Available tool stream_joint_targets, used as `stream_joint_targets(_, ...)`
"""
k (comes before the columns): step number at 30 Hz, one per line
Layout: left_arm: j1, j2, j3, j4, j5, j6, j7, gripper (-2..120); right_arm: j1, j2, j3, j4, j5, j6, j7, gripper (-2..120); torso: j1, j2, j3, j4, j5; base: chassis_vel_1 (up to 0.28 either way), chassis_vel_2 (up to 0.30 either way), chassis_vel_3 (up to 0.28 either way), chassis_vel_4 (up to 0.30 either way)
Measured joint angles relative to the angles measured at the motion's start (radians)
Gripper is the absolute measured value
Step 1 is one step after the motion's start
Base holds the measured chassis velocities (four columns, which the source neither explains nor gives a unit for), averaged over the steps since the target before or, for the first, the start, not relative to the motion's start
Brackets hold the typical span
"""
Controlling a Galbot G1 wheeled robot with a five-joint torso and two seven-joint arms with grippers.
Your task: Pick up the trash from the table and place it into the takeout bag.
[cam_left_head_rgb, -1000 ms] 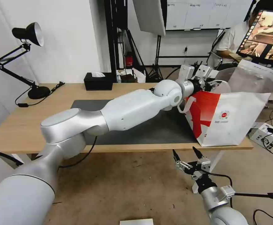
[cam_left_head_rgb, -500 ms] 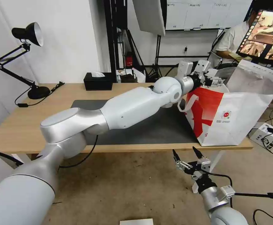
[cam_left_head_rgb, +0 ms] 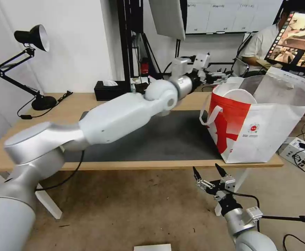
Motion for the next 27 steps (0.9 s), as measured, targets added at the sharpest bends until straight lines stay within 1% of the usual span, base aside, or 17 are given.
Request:
stream_joint_targets(3,0.012,0.044,0.0,-0.041,0.0,-0.003,0.013,100,0.0,0.0,0.0,0.0,0.0,0.0,0.0,100,0.0,0.0,0.0,0.0005,-0.0001,0.0,0.0,0.0,0.0)
stream_joint_targets(5,0.033,0.091,-0.011,-0.077,0.004,-0.003,0.014,100,0.0,0.0,0.0,0.0,0.0,0.0,0.0,100,0.0,0.0,0.0,0.001,-0.0003,0.0,0.0,0.0,0.0)
stream_joint_targets(6,0.033,0.091,-0.011,-0.077,0.004,-0.003,0.014,100,0.0,0.0,0.0,0.0,0.0,0.0,0.0,100,0.0,0.0,0.0,0.001,-0.0003,0.0,0.0,0.0,0.0)
stream_joint_targets(8,0.067,0.151,-0.035,-0.121,0.013,-0.003,0.014,100,0.0,0.0,0.0,0.0,0.0,0.0,0.0,100,0.0,0.0,0.0,0.0004,-0.0001,0.0,0.0,0.0,0.0)
stream_joint_targets(9,0.067,0.151,-0.035,-0.121,0.013,-0.003,0.014,100,0.0,0.0,0.0,0.0,0.0,0.0,0.0,100,0.0,0.0,0.0,0.0004,-0.0001,0.0,0.0,0.0,0.0)
stream_joint_targets(11,0.105,0.22,-0.059,-0.167,0.019,-0.002,0.015,100,0.0,0.0,0.0,0.0,0.0,0.0,0.0,100,0.0,0.0,0.0,0.0005,-0.0001,0.0,0.0,0.0,0.0)
stream_joint_targets(12,0.105,0.22,-0.059,-0.167,0.019,-0.002,0.015,100,0.0,0.0,0.0,0.0,0.0,0.0,0.0,100,0.0,0.0,0.0,0.0005,-0.0001,0.0,0.0,0.0,0.0)
stream_joint_targets(14,0.153,0.285,-0.088,-0.207,0.028,-0.001,0.014,100,0.0,0.0,0.0,0.0,0.0,0.0,0.0,100,0.0,0.0,0.0,0.001,-0.0003,0.0,0.0,0.0,0.0)
stream_joint_targets(15,0.153,0.285,-0.088,-0.207,0.028,-0.001,0.014,100,0.0,0.0,0.0,0.0,0.0,0.0,0.0,100,0.0,0.0,0.0,0.001,-0.0003,0.0,0.0,0.0,0.0)
stream_joint_targets(17,0.218,0.337,-0.126,-0.245,0.045,-0.001,0.014,100,0.0,0.0,0.0,0.0,0.0,0.0,0.0,100,0.0,0.0,0.0,0.0007,-0.0003,0.0,0.0,0.0,0.0)
stream_joint_targets(18,0.218,0.337,-0.126,-0.245,0.045,-0.001,0.014,100,0.0,0.0,0.0,0.0,0.0,0.0,0.0,100,0.0,0.0,0.0,0.0007,-0.0003,0.0,0.0,0.0,0.0)
stream_joint_targets(20,0.297,0.383,-0.176,-0.284,0.063,0.0,0.015,100,0.0,0.0,0.0,0.0,0.0,0.0,0.0,100,0.0,0.0,0.0,0.0005,-0.0001,0.0,0.0,0.0,0.0)
stream_joint_targets(21,0.297,0.383,-0.176,-0.284,0.063,0.0,0.015,100,0.0,0.0,0.0,0.0,0.0,0.0,0.0,100,0.0,0.0,0.0,0.0005,-0.0001,0.0,0.0,0.0,0.0)
stream_joint_targets(23,0.37,0.42,-0.234,-0.314,0.081,0.0,0.018,100,0.0,0.0,0.0,0.0,0.0,0.0,0.0,100,0.0,0.0,0.0,0.0006,-0.0003,0.0,0.0,0.0,0.0)
stream_joint_targets(24,0.42,0.443,-0.283,-0.333,0.093,0.001,0.022,100,0.0,0.0,0.0,0.0,0.0,0.0,0.0,100,0.0,0.0,0.0,0.0007,-0.0002,0.0,0.0,0.0,0.0)
stream_joint_targets(25,0.42,0.443,-0.283,-0.333,0.093,0.001,0.022,100,0.0,0.0,0.0,0.0,0.0,0.0,0.0,100,0.0,0.0,0.0,0.0007,-0.0002,0.0,0.0,0.0,0.0)
stream_joint_targets(27,0.51,0.479,-0.382,-0.365,0.113,0.001,0.033,100,0.0,0.0,0.0,0.0,0.0,0.0,0.0,100,0.0,0.0,0.0,0.0005,0.0,0.0,0.0,0.0,0.0)
